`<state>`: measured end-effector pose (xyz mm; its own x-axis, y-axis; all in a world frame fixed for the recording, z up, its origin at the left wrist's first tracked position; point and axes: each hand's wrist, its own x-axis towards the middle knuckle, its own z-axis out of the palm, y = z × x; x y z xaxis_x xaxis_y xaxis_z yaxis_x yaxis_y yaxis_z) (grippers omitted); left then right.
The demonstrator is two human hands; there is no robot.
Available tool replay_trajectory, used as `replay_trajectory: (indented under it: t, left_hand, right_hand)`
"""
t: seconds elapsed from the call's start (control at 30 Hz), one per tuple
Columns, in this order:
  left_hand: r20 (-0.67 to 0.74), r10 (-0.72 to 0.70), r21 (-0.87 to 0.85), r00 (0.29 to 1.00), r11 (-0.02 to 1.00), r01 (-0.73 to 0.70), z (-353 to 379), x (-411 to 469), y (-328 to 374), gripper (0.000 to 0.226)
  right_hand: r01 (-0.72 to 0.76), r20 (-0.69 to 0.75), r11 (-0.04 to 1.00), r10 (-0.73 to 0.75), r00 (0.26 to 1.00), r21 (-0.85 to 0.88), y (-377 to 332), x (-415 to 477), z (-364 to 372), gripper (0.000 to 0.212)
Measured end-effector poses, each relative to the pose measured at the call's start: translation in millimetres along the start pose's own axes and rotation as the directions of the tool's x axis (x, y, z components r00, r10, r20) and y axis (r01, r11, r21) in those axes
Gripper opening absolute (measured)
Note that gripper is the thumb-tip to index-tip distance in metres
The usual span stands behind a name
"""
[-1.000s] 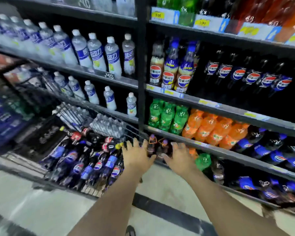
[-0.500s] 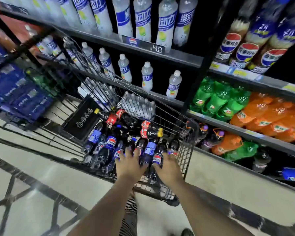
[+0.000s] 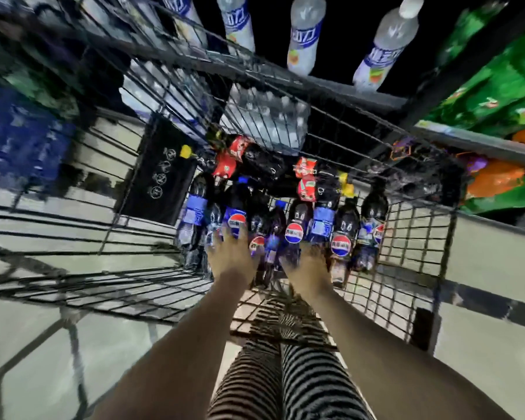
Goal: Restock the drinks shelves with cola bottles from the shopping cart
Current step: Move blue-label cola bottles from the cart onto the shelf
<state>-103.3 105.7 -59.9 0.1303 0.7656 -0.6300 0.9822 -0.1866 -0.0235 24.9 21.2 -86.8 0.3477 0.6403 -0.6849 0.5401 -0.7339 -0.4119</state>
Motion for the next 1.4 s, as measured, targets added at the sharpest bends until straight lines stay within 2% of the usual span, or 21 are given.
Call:
replay_trajectory:
  t: [0.13, 0.27, 0.37, 0.53, 0.77, 0.87, 1.03, 1.13, 1.2, 1.3, 1.33, 1.4]
  left_hand:
    - [0.021, -0.051, -0.016, 0.998, 0.999, 0.051, 12.0, 35.0, -14.9, 0.079]
    - [-0.048, -0.016, -0.011, 0.999, 1.0, 0.016, 14.3, 60.8, -17.9, 0.083]
    - [-0.086, -0.022, -0.106, 0.996, 0.994, 0.013, 10.8, 76.6, -17.6, 0.084]
    - [-0.142, -0.031, -0.219, 0.989, 0.976, 0.0, 9.1, 95.3, -15.1, 0.084]
    - [-0.118, -0.063, -0.331, 0.991, 0.943, 0.02, 8.5, 97.7, -17.3, 0.083]
    - [-0.082, -0.101, -0.409, 0.992, 0.911, 0.059, -1.1, 99.9, -19.0, 0.083]
    - [-0.069, -0.103, -0.542, 0.992, 0.839, 0.049, -1.6, 99.8, -26.2, 0.066]
    - [-0.029, -0.116, -0.692, 0.993, 0.719, 0.064, -1.4, 94.2, -34.2, 0.066]
    - [-0.026, -0.125, -0.807, 0.992, 0.588, 0.053, -2.6, 89.1, -35.4, 0.044]
    - [0.102, -0.148, -0.946, 0.984, 0.292, 0.142, -6.8, 82.1, -34.3, 0.011]
    - [0.166, -0.149, -0.959, 0.975, 0.205, 0.195, -9.1, 78.7, -33.5, 0.005]
    - [0.256, -0.112, -0.961, 0.96, 0.08, 0.266, -13.4, 73.0, -33.0, 0.009]
  right_hand:
    - [-0.004, 0.016, 0.993, 0.002, 1.0, 0.115, -19.6, 38.6, 34.9, 0.062]
    - [-0.029, -0.031, 0.967, 0.038, 0.999, 0.255, -33.0, 75.6, 57.9, 0.07]
    - [0.009, -0.082, 0.939, 0.02, 0.996, 0.343, -37.6, 93.8, 60.8, 0.072]
    - [0.087, -0.124, 0.92, -0.042, 0.991, 0.381, -44.6, 114.7, 60.6, 0.076]
    - [0.086, -0.027, 0.93, -0.082, 0.996, 0.358, -42.3, 128.4, 55.1, 0.086]
    - [0.081, -0.012, 0.909, -0.083, 0.996, 0.408, -45.7, 127.7, 49.9, 0.072]
    - [-0.016, 0.075, 0.846, -0.028, 0.997, 0.534, -41.9, 127.7, 45.7, 0.077]
    - [-0.032, 0.096, 0.836, -0.024, 0.995, 0.547, -39.9, 127.8, 37.0, 0.076]
    - [-0.043, 0.086, 0.814, -0.008, 0.996, 0.579, -39.9, 125.4, 32.7, 0.078]
    - [-0.063, 0.08, 0.776, 0.016, 0.997, 0.628, -39.4, 117.5, 27.3, 0.081]
    - [-0.069, 0.083, 0.762, 0.02, 0.996, 0.644, -38.8, 114.7, 25.2, 0.08]
    - [-0.084, 0.099, 0.748, 0.024, 0.995, 0.658, -35.3, 110.0, 21.8, 0.081]
